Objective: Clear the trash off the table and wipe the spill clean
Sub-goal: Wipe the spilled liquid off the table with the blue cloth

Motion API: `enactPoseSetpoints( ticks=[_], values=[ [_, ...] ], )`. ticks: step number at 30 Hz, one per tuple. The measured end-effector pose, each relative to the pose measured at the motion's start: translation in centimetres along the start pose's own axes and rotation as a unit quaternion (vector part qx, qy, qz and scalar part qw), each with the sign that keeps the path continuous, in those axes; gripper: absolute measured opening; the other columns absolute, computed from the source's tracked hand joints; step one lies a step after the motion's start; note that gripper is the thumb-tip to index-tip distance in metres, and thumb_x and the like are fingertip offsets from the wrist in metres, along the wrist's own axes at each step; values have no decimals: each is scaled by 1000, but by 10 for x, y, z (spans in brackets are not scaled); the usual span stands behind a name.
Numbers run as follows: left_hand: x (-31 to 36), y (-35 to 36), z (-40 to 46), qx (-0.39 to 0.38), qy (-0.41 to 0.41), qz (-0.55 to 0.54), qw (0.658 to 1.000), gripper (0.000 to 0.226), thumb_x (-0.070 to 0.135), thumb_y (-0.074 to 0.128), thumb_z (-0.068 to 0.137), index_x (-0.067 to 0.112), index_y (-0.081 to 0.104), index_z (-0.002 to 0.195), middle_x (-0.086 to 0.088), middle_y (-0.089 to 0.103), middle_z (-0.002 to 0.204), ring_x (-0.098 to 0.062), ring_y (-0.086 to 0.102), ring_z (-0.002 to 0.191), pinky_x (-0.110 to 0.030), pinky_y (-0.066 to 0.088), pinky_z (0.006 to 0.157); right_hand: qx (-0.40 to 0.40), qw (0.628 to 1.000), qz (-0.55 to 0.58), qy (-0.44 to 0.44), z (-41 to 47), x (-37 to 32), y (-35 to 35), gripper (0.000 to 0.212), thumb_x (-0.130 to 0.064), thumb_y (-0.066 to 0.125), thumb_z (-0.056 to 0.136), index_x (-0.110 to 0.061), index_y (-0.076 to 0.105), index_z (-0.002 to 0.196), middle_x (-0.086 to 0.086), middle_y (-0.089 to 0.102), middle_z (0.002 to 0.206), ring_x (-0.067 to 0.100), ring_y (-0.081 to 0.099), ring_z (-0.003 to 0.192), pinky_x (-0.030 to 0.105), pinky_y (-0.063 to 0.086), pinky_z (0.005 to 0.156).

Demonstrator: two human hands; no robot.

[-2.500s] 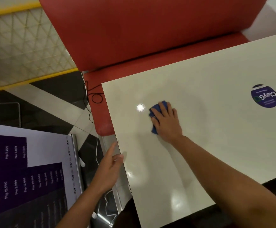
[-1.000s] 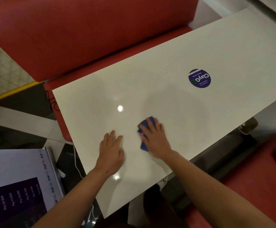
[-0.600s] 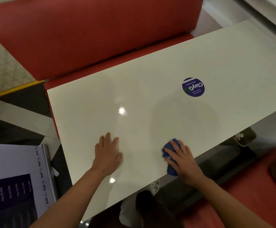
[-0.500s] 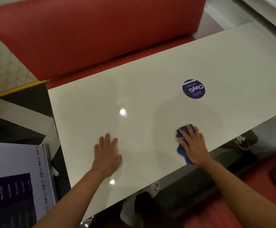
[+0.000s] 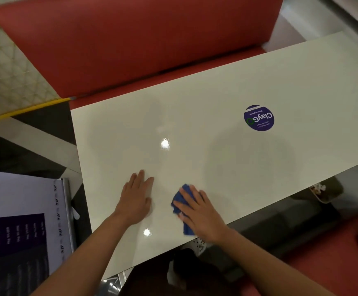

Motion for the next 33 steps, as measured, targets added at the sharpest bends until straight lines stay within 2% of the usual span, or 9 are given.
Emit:
enactPoseSetpoints(
  ticks=[5, 8, 11, 13, 19, 23, 25, 30, 33],
  values=[
    [0, -11, 0, 4, 5, -25, 1000, 61, 27, 51, 101, 20, 28, 156, -10, 6, 169, -34, 3, 156, -47, 16, 124, -20, 999, -28, -25, -52, 32, 3, 47, -48, 31, 109, -34, 40, 152, 1, 13, 171, 30, 5, 158, 46, 11, 121],
    [-8, -16, -3, 29, -16, -34, 999, 62, 30, 54, 100, 20, 30, 156, -12, 13, 167, -37, 9, 153, -48, 19, 123, -10, 998, -8, 54, -31, 78, -22, 54, -50, 14, 108, -30, 34, 154, 2, 2, 172, 34, 7, 155, 55, 21, 116],
    [-16, -18, -7, 44, -39, -33, 998, 61, 30, 55, 100, 18, 31, 155, -14, 15, 166, -40, 9, 152, -49, 19, 122, -11, 983, 68, 171, 27, 110, -44, 67, -59, 12, 105, -23, 38, 155, 10, 18, 169, 39, 13, 154, 62, 25, 116],
    [-20, -17, -13, 50, -53, -43, 996, 62, 32, 55, 100, 19, 31, 156, -14, 15, 167, -38, 8, 153, -48, 17, 123, -6, 979, 69, 192, 74, 110, -49, 68, -57, 15, 103, -21, 40, 155, 12, 20, 168, 42, 15, 154, 61, 21, 119],
    [-31, -13, -41, 53, -81, -106, 990, 65, 34, 52, 103, 24, 23, 160, -7, 5, 170, -30, -1, 156, -43, 8, 126, 23, 999, 22, 30, 152, 23, -34, 54, -48, 30, 105, -23, 50, 149, 11, 35, 163, 43, 25, 150, 58, 29, 115],
    [-37, -9, -54, 50, -86, -131, 986, 66, 14, 51, 102, 22, 21, 160, -7, 4, 169, -31, -1, 157, -37, 3, 125, -2, 995, 44, -85, 89, -42, -5, 51, -48, 31, 108, -27, 42, 153, 5, 23, 169, 34, 8, 157, 50, 9, 125],
    [-37, -8, -59, 43, -94, -147, 984, 71, 5, 51, 98, 23, 21, 160, -6, 3, 170, -29, -3, 157, -38, 3, 125, 1, 993, 28, -116, 42, -52, 3, 48, -48, 31, 110, -31, 41, 153, 3, 20, 169, 32, 6, 158, 47, 7, 125],
    [-26, 0, -70, 15, -85, -139, 987, 75, 5, 51, 95, 29, 22, 159, -3, -1, 170, -26, -8, 156, -41, 7, 127, 4, 989, -1, -147, -61, -23, 20, 48, -42, 56, 101, -34, 49, 147, 1, 30, 166, 33, 24, 154, 46, 25, 121],
    [-6, 5, -72, 1, -56, -122, 991, 74, 9, 51, 95, 29, 21, 159, -2, -3, 170, -26, -10, 156, -38, 5, 127, 3, 994, 22, -103, -90, 14, 12, 55, -26, 70, 84, -31, 55, 137, 0, 43, 159, 31, 35, 147, 44, 43, 110]
  ],
)
Point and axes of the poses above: each hand's wrist, its own z-axis towards the middle knuckle, its own y-axis out of the palm, x = y × z, the point moved 4 cm from there along z, towards the middle knuckle
